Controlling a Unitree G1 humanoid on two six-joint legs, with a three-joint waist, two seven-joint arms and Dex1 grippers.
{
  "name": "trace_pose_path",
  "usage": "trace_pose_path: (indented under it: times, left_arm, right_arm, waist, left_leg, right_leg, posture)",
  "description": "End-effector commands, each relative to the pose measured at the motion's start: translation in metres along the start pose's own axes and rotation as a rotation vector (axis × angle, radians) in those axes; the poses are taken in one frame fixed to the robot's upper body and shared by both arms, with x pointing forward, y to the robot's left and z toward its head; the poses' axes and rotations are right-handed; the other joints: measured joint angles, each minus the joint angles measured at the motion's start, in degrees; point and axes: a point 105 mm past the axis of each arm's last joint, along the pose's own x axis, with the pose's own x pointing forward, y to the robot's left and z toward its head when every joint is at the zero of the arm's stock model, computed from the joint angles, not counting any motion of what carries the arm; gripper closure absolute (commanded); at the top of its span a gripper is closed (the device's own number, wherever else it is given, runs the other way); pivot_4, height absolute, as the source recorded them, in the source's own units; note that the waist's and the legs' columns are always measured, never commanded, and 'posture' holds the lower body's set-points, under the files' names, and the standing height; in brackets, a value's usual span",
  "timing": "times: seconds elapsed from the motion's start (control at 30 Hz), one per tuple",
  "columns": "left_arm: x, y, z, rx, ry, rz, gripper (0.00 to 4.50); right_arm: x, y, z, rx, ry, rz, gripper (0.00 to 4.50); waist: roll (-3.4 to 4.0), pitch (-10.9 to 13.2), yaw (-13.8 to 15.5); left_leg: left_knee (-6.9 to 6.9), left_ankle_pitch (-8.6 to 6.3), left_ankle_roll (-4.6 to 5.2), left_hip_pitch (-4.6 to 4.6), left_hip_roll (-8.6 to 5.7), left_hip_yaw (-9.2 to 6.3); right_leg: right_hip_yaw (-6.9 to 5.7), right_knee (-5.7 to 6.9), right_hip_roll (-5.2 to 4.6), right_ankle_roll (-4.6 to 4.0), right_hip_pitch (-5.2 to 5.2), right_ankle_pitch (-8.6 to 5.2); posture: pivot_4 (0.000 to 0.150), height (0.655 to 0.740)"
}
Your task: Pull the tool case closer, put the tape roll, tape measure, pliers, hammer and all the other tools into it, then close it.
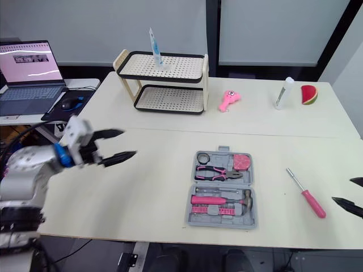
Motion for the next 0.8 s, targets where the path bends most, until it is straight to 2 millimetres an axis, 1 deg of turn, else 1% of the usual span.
trace_pose_path:
  times: [0.03, 0.13, 0.23, 0.3, 0.33, 0.4, 0.47, 0.57, 0.7, 0.8]
  left_arm:
    - [0.038, -0.025, 0.039, 0.074, -0.102, -0.174, 0.03]
    - [0.070, -0.052, 0.065, 0.133, -0.179, -0.324, 0.03]
    - [0.095, -0.086, 0.083, 0.188, -0.241, -0.472, 0.03]
    - [0.106, -0.101, 0.089, 0.189, -0.275, -0.524, 0.03]
    - [0.109, -0.104, 0.090, 0.187, -0.283, -0.532, 0.03]
    - [0.120, -0.119, 0.090, 0.196, -0.301, -0.584, 0.03]
    - [0.128, -0.130, 0.092, 0.193, -0.318, -0.612, 0.03]
    - [0.136, -0.139, 0.094, 0.186, -0.333, -0.628, 0.03]
    - [0.138, -0.145, 0.094, 0.185, -0.336, -0.646, 0.03]
    - [0.138, -0.147, 0.093, 0.182, -0.336, -0.656, 0.03]
  right_arm:
    - [0.006, 0.002, 0.009, -0.031, 0.006, 0.003, 0.00]
    - [0.017, 0.007, 0.010, -0.021, 0.016, 0.010, 0.00]
    - [0.031, 0.014, 0.006, -0.006, 0.034, 0.025, 0.00]
    - [0.039, 0.018, 0.006, 0.029, 0.021, 0.033, 0.00]
    - [0.041, 0.019, 0.006, 0.044, 0.016, 0.032, 0.00]
    - [0.051, 0.019, 0.004, 0.090, 0.005, 0.017, 0.00]
    - [0.059, 0.018, 0.001, 0.122, 0.010, -0.002, 0.00]
    - [0.068, 0.015, -0.006, 0.151, 0.036, -0.041, 0.00]
    - [0.081, 0.011, -0.020, 0.201, 0.070, -0.079, 0.00]
    - [0.087, 0.010, -0.029, 0.231, 0.085, -0.086, 0.00]
  waist:
    - [0.00, 0.00, -0.11]
    - [-0.01, 0.01, -0.33]
    - [-0.01, 0.01, -0.32]
    - [-0.01, 0.00, -0.28]
    - [0.00, 0.00, -0.30]
    - [0.03, -0.02, -0.30]
    - [0.03, -0.02, -0.22]
    - [0.03, -0.02, 0.02]
    - [0.04, -0.02, 0.00]
    - [0.05, -0.03, 0.03]
  left_leg:
    - [0.00, 0.00, 0.00, -0.02, 0.00, 0.03]
    - [0.00, 0.01, -0.01, -0.09, 0.01, 0.12]
    - [0.00, 0.01, -0.01, -0.08, 0.03, 0.17]
    - [0.01, 0.01, -0.01, -0.10, 0.06, 0.14]
    - [0.01, 0.01, -0.01, -0.09, 0.06, 0.14]
    - [0.02, 0.01, -0.01, -0.07, 0.07, 0.17]
    - [0.04, 0.01, -0.01, -0.07, 0.07, 0.17]
    - [0.09, 0.01, -0.01, -0.10, 0.05, 0.14]
    - [0.09, 0.01, -0.01, -0.10, 0.06, 0.12]
    - [0.09, 0.01, -0.01, -0.10, 0.06, 0.12]
  right_leg:
    - [0.00, -0.01, 0.04, 0.00, 0.00, 0.00]
    - [0.03, -0.01, 0.16, 0.00, -0.02, 0.00]
    - [0.05, -0.01, 0.20, 0.00, -0.01, 0.00]
    - [0.09, -0.02, 0.22, 0.00, -0.01, 0.00]
    - [0.09, -0.02, 0.23, 0.00, -0.01, 0.00]
    - [0.09, -0.01, 0.25, 0.00, -0.01, 0.00]
    - [0.09, 0.00, 0.25, 0.00, -0.01, 0.00]
    - [0.10, -0.01, 0.24, 0.00, -0.01, 0.00]
    - [0.11, -0.01, 0.24, 0.00, 0.00, 0.00]
    - [0.10, -0.01, 0.24, 0.00, -0.01, 0.00]
  posture:
    - [0.150, 0.7400]
    - [0.150, 0.7400]
    - [0.150, 0.7400]
    - [0.150, 0.7400]
    - [0.150, 0.7400]
    - [0.150, 0.7400]
    - [0.150, 0.7400]
    - [0.150, 0.7400]
    - [0.150, 0.7400]
    - [0.150, 0.7400]
